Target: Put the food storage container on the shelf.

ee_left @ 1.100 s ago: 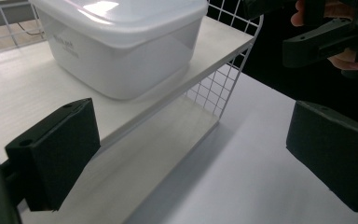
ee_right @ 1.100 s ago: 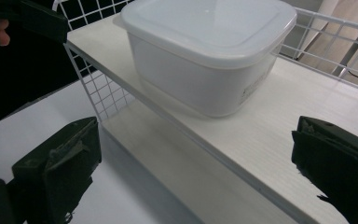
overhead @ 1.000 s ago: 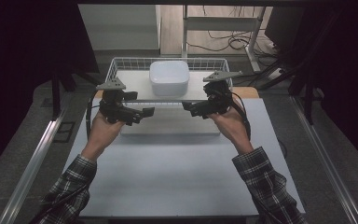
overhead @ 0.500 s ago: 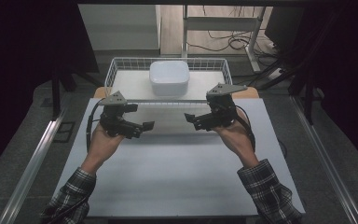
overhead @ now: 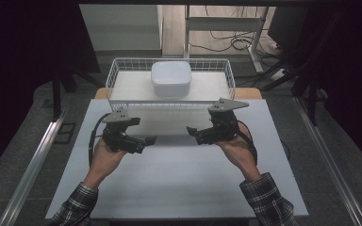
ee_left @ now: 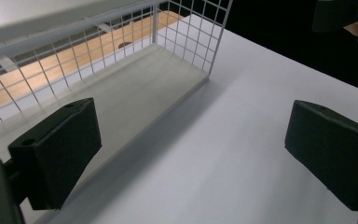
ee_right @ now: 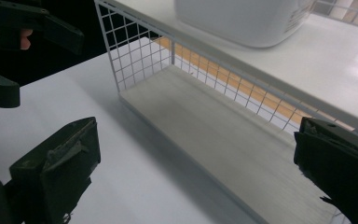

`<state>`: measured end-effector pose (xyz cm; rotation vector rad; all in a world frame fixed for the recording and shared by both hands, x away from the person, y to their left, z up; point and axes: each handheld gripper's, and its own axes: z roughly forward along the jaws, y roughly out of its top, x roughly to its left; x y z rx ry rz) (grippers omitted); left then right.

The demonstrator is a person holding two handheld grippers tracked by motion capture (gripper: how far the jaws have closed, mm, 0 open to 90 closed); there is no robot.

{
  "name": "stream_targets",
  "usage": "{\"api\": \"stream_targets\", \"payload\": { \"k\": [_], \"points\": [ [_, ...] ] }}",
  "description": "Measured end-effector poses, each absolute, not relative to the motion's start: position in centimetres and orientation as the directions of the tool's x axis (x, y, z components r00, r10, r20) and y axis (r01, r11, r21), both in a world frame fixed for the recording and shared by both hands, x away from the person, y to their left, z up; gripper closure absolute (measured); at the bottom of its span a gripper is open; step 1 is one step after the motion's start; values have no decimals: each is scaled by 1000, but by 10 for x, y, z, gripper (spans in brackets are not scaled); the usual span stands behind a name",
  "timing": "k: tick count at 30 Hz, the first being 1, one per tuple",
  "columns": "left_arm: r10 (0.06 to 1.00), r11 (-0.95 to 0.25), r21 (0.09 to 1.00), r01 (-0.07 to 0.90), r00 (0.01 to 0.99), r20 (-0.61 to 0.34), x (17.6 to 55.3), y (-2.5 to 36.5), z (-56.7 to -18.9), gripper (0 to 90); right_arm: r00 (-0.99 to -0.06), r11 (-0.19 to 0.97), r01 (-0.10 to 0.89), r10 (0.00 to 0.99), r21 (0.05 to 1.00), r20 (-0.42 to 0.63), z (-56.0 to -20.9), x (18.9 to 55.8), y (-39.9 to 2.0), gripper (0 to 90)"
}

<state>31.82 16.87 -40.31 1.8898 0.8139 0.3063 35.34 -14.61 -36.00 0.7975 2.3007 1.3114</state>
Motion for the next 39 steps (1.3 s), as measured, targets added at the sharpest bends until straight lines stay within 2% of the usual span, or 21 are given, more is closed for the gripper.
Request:
{"api": "stream_targets", "payload": {
  "k": [10,24,39],
  "points": [
    [646,-215,886,410,741,-186,307,174,-423,30,-782,453,267,617,850,-83,-381,341,-141,0],
    [657,-276,853,443,735,-170,298,165,-451,31,-783,471,303,619,828,-65,-411,334,-141,0],
    [669,-279,850,448,725,-163,281,168,-469,33,-779,453,320,625,832,-41,-431,317,-158,0]
  ]
}}
